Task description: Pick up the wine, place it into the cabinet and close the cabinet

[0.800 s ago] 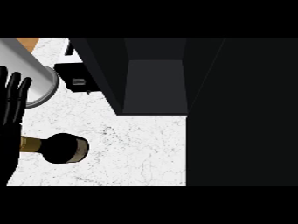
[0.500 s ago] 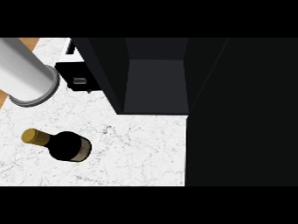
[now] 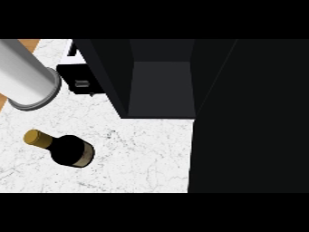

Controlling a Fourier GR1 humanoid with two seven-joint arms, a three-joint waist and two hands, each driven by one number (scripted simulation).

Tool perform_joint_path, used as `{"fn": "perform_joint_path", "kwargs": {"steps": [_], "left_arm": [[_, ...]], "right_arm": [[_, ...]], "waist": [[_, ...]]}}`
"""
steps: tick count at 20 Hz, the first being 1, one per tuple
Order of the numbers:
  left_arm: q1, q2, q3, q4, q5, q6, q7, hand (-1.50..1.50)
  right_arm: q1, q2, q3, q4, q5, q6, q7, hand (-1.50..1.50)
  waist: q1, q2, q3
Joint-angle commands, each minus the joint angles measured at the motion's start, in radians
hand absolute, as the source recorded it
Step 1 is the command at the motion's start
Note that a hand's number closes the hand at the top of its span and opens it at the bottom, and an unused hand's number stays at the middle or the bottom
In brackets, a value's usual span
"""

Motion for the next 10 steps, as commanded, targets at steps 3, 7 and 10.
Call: {"fn": "perform_joint_path", "kwargs": {"steps": [3,7,10], "left_arm": [[0.070,-0.004,-0.205,-0.148,-0.180,0.117,0.115,-1.50],[0.047,0.031,-0.171,-0.194,-0.202,0.140,0.178,-1.50],[0.002,0.035,-0.200,-0.165,-0.232,0.180,0.219,-1.50]], "right_arm": [[-0.048,-0.022,0.001,-0.155,-0.047,-0.033,0.196,-1.50],[-0.168,-0.014,0.040,-0.185,0.012,-0.110,0.333,-1.50],[-0.197,-0.028,0.009,-0.184,-0.022,-0.110,0.371,-1.50]], "waist": [[-0.005,0.001,0.001],[-0.001,0.000,0.001],[-0.008,0.001,0.001]]}}
